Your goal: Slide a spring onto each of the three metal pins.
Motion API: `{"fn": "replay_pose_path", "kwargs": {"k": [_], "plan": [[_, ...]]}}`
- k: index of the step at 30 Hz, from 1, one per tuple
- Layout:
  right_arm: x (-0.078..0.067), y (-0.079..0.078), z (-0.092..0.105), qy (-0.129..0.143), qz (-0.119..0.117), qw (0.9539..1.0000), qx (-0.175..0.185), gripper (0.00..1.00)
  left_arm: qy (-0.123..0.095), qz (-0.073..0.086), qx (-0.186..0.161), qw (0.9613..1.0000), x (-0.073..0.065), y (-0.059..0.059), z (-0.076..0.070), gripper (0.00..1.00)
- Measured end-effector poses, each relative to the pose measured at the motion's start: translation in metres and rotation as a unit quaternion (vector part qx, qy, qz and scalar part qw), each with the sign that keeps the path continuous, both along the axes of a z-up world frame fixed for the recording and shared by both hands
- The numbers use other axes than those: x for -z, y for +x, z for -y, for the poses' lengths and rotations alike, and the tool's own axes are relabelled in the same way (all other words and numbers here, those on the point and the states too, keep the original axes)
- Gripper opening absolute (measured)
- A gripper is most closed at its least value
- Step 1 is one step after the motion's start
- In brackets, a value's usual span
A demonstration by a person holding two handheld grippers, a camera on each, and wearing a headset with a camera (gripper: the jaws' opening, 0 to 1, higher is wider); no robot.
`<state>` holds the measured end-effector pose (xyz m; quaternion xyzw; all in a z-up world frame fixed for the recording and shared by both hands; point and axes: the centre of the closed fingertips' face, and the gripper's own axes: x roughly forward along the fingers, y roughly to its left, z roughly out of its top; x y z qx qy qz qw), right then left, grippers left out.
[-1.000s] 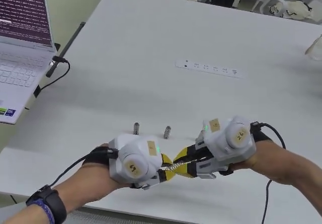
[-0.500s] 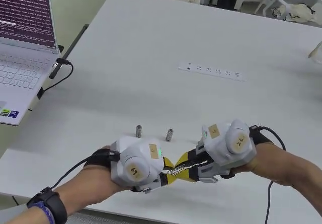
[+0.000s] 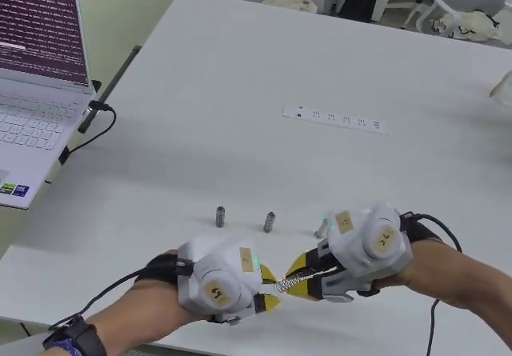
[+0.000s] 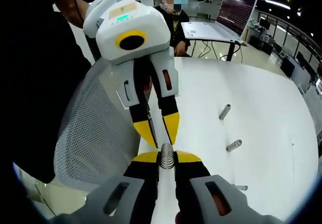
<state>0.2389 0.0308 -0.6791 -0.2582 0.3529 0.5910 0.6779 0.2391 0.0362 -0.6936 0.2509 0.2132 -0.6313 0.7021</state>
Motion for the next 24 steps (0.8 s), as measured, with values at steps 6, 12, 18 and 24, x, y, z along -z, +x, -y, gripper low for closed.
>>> {"fn": "replay_pose_path", "kwargs": {"k": [6,12,18,24], "plan": [[0.002,0.001,0.017,-0.003,-0.004,0.9998,0.021,0.09,0.003,-0.011,-0.019,0.9998,0.006,-0.001,-0.012,0.06],[0.007,0.0,0.036,-0.013,-0.007,0.9991,0.041,0.09,0.001,-0.019,-0.044,0.9988,0.009,0.001,-0.024,0.07],[0.013,0.004,0.055,-0.03,-0.007,0.9977,0.061,0.09,-0.004,-0.019,-0.069,0.9974,0.006,0.006,-0.033,0.09],[0.014,0.012,0.071,-0.043,-0.005,0.9963,0.075,0.09,-0.014,-0.022,-0.106,0.9941,0.0,0.016,-0.046,0.1]]}}
